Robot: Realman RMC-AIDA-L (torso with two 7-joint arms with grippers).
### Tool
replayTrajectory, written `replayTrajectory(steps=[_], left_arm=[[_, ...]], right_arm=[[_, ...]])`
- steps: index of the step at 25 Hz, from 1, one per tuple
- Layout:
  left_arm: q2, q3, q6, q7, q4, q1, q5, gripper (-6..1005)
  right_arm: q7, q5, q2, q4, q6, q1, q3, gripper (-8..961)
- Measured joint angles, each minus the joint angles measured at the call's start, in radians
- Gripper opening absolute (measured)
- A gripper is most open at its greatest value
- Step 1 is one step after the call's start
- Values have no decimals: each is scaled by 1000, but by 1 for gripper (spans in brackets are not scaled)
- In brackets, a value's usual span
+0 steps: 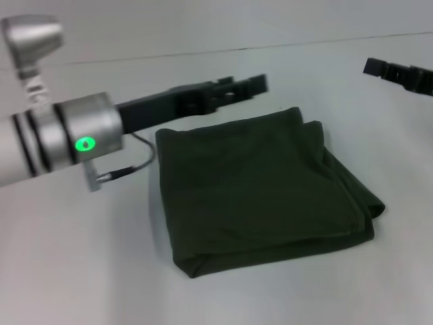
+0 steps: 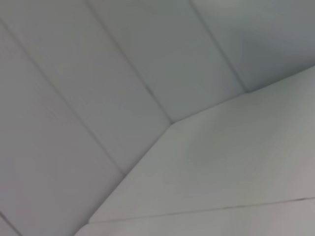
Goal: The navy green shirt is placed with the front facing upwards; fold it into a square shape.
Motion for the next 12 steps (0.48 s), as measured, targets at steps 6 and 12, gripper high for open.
replayTrajectory(steps=[6,12], left_arm=[[16,-122,125,53,-53,117,3,955],[35,-166,179,131,-83,187,20,960]], right_arm=[[71,-42,-15,-6,-118,-27,-1,223],[261,-191,-34,-44,-170,-33,3,410]])
